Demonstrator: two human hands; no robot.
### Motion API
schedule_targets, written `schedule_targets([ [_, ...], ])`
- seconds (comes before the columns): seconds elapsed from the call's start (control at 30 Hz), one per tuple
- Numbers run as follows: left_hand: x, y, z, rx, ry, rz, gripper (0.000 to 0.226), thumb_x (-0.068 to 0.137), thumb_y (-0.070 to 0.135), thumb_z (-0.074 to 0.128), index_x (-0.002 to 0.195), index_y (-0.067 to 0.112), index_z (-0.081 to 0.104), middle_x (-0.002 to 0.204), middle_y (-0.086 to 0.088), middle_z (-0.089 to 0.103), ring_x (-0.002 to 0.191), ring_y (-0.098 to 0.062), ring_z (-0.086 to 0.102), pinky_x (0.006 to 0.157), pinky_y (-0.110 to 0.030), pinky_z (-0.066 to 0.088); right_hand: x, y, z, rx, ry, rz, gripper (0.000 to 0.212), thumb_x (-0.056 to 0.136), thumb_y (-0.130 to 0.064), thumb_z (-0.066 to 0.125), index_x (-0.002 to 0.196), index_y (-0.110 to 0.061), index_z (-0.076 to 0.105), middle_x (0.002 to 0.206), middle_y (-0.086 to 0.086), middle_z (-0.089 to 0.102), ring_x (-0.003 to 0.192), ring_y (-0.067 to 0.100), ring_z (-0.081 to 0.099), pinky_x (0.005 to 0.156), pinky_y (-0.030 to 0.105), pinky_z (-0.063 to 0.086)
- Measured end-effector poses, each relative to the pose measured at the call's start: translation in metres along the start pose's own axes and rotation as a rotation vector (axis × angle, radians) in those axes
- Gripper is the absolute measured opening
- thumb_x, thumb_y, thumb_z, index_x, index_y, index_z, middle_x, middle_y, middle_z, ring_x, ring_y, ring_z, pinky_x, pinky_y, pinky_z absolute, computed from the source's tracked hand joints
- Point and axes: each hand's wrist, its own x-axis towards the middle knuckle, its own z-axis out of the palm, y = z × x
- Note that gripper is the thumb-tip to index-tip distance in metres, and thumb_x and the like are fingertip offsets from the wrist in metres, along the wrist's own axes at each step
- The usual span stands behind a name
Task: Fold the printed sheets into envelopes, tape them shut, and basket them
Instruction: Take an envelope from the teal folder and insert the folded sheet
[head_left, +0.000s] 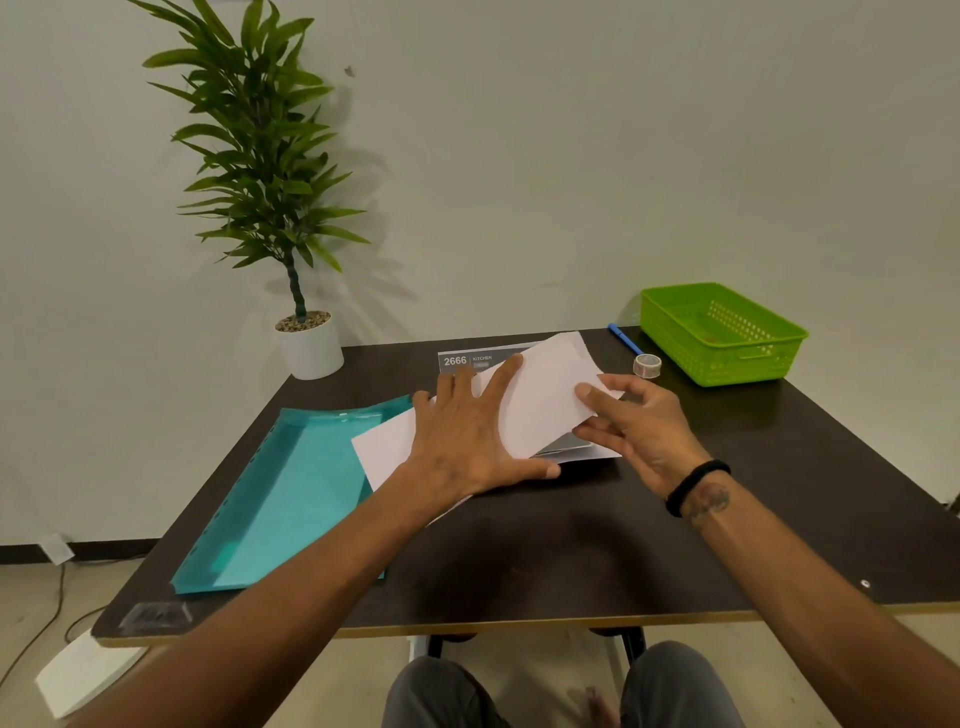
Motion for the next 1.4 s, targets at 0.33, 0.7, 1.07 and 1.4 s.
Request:
schedule_targets([
  [0.33,0.010,0.008,0.001,-0.783,-0.160,-0.287,0.087,0.087,0.066,0.067,0.158,0.033,0.030,0.163,0.001,0.036,0.140,-0.027,0.046,0.109,-0.046,0.048,0.026,0.013,-0.001,-0.097,0.064,0.001,0.052,0.089,-0.003,0.077,0.134,-0.021,0.059,0.123,0.012,0.067,0.098,0.029,0.075,0.074,0.041,0.064],
  [0.7,0.067,-0.023,0.039,-1.442,-0.096,-0.431,0.040,0.098,0.016,0.068,0.136,0.021,0.058,0.125,-0.008,0.068,0.101,-0.023,0.073,0.084,-0.036,0.064,0.070,0.022,0.003,-0.128,-0.119,0.097,0.043,0.088,-0.007,0.079,0.122,-0.028,0.065,0.127,0.012,0.069,0.103,0.033,0.075,0.088,0.050,0.063],
  [1.07,0.130,-0.042,0.094,-1.312,0.135,-0.365,0.014,0.101,0.022,0.062,0.099,0.034,0.069,0.119,-0.002,0.067,0.107,-0.027,0.067,0.090,-0.044,0.061,0.155,0.042,0.032,-0.269,-0.241,0.019,0.048,0.092,0.005,0.064,0.119,-0.034,0.072,0.125,0.011,0.064,0.104,0.036,0.072,0.084,0.048,0.063],
  [1.4,0.138,-0.052,0.125,-1.288,0.191,-0.210,0.028,0.098,0.009,0.062,0.085,0.028,0.077,0.098,0.014,0.073,0.089,-0.009,0.067,0.076,-0.035,0.056,0.177,0.074,0.030,-0.403,-0.127,-0.114,0.019,0.092,0.005,0.065,0.095,-0.008,0.078,0.081,-0.013,0.076,0.074,0.004,0.070,0.076,0.026,0.060],
])
